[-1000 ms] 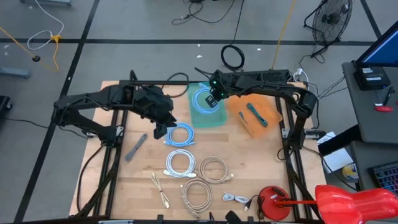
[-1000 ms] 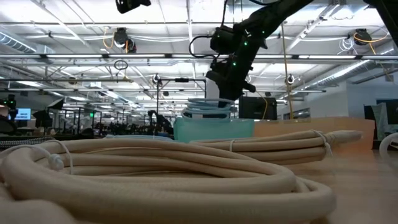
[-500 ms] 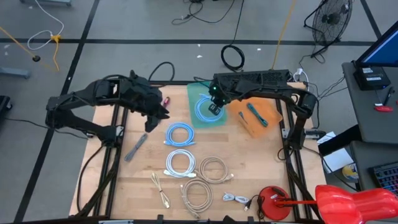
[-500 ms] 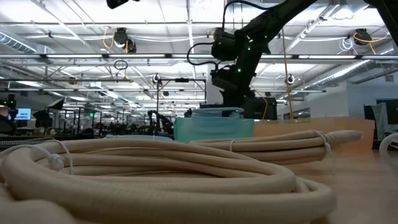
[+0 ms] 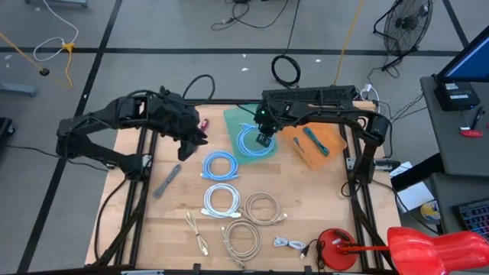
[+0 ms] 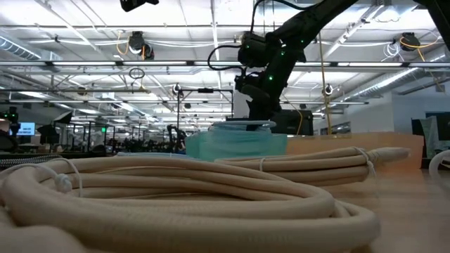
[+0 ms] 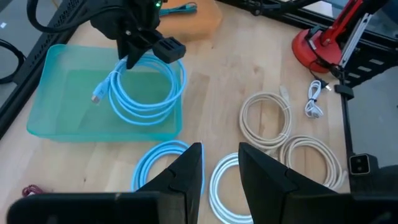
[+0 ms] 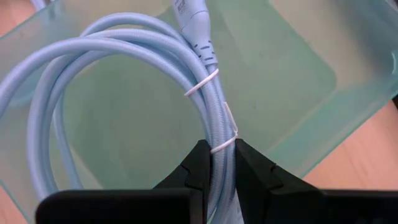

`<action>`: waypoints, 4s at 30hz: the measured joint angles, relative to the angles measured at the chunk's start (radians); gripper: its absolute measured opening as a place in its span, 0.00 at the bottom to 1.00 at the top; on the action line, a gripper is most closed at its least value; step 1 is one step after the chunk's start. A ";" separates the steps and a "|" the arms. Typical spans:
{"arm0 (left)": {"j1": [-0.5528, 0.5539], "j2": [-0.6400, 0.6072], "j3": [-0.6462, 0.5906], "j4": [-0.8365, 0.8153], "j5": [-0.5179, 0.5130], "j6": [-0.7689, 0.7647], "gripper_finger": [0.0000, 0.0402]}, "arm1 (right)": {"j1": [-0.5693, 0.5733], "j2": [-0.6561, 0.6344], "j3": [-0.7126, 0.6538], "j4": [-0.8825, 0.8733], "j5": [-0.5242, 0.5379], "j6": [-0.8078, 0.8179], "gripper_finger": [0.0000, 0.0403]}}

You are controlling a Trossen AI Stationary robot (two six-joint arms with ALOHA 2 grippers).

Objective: Pick & Place USB Port
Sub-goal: Put the right light blue charger cable into the green bin

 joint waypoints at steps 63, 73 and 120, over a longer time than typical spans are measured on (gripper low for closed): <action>0.127 0.001 -0.319 0.174 -0.044 -0.082 0.26 | 0.218 -0.024 -0.001 -0.064 -0.025 0.416 0.01; 0.336 0.176 -0.359 0.522 0.163 -0.063 0.26 | 0.259 -0.136 0.009 -0.084 -0.055 0.558 0.00; 0.400 0.949 0.113 0.368 -0.012 0.257 0.00 | 0.365 -0.146 -0.219 0.141 0.005 0.841 0.00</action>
